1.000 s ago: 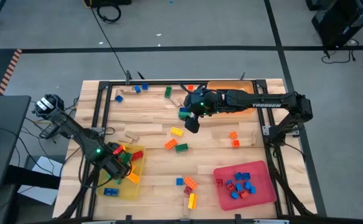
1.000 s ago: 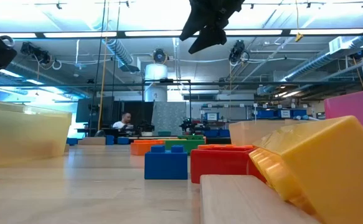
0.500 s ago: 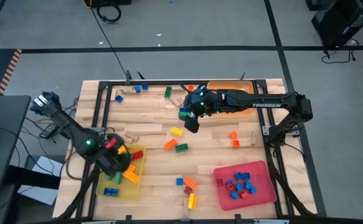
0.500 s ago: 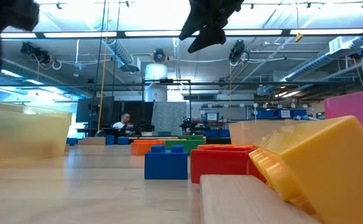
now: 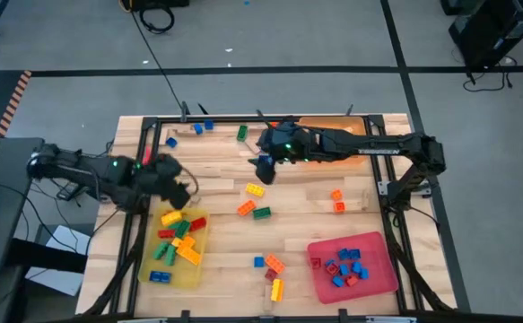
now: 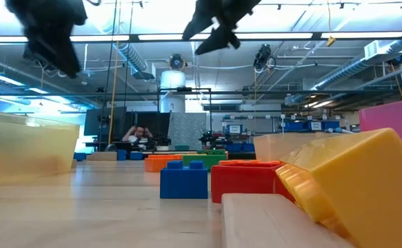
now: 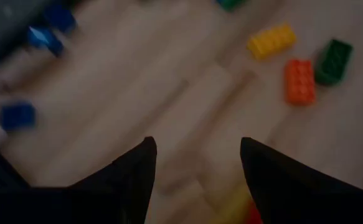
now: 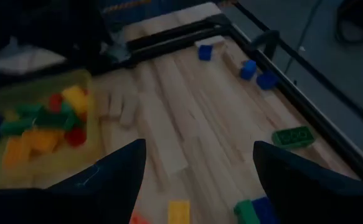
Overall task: Sort blocks by size
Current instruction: Put the brown block into the orange bin
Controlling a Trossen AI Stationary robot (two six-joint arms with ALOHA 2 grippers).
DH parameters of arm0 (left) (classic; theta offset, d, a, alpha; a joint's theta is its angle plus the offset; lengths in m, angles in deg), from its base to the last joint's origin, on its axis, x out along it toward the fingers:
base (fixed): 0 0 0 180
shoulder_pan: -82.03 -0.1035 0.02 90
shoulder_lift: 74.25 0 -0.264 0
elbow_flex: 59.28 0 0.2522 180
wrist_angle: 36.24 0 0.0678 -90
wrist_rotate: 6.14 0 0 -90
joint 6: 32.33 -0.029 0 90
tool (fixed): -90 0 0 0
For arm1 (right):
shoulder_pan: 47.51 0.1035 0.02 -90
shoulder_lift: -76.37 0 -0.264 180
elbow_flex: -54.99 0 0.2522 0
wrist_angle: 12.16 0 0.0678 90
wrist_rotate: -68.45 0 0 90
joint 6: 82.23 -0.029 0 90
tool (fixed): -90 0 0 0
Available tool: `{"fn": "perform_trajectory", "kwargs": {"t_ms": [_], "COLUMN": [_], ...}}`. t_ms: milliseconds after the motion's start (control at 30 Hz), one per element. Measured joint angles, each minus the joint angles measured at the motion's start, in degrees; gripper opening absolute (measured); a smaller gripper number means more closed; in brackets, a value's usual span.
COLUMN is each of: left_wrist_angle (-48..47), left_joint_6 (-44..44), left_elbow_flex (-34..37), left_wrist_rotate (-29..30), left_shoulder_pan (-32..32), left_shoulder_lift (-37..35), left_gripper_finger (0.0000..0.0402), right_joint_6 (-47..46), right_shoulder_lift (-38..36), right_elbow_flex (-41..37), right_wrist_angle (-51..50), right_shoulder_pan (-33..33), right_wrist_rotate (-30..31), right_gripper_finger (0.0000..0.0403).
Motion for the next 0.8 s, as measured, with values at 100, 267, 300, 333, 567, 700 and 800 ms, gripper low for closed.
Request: {"fn": "perform_trajectory", "kwargs": {"t_ms": [100, 267, 300, 333, 567, 700, 800], "left_wrist_angle": [7.91, 29.34, 33.72, 37.81, 52.62, 53.18, 54.38], "left_joint_6": [-13.53, -31.62, -33.92, -35.66, -42.06, -45.33, -46.07], "left_elbow_flex": [1.42, 8.40, 10.26, 12.07, 18.78, 18.82, 18.82], "left_wrist_rotate": [-0.40, -13.30, -16.52, -19.04, -28.79, -32.82, -32.26], "left_shoulder_pan": [-8.35, -21.82, -24.09, -26.26, -38.23, -43.03, -45.41], "left_shoulder_lift": [-1.43, -2.38, -2.35, -2.26, -2.22, -2.22, -2.22], "left_gripper_finger": [0.0239, 0.0239, 0.0239, 0.0239, 0.0239, 0.0239, 0.0239], "right_joint_6": [-2.40, -3.27, -3.97, -4.43, -5.20, -5.15, -5.16], "right_shoulder_lift": [3.59, 12.79, 14.75, 16.58, 30.71, 38.06, 42.55], "right_elbow_flex": [3.10, 13.06, 15.69, 18.11, 36.40, 44.50, 48.44], "right_wrist_angle": [-2.82, -9.13, -10.80, -13.15, -28.55, -34.67, -37.20], "right_shoulder_pan": [-1.82, -4.95, -5.69, -6.49, -12.35, -14.76, -16.32], "right_wrist_rotate": [-0.05, -0.18, -0.27, -0.33, -5.57, -7.54, -7.76], "right_gripper_finger": [0.0306, 0.0305, 0.0305, 0.0304, 0.0295, 0.0287, 0.0283]}}
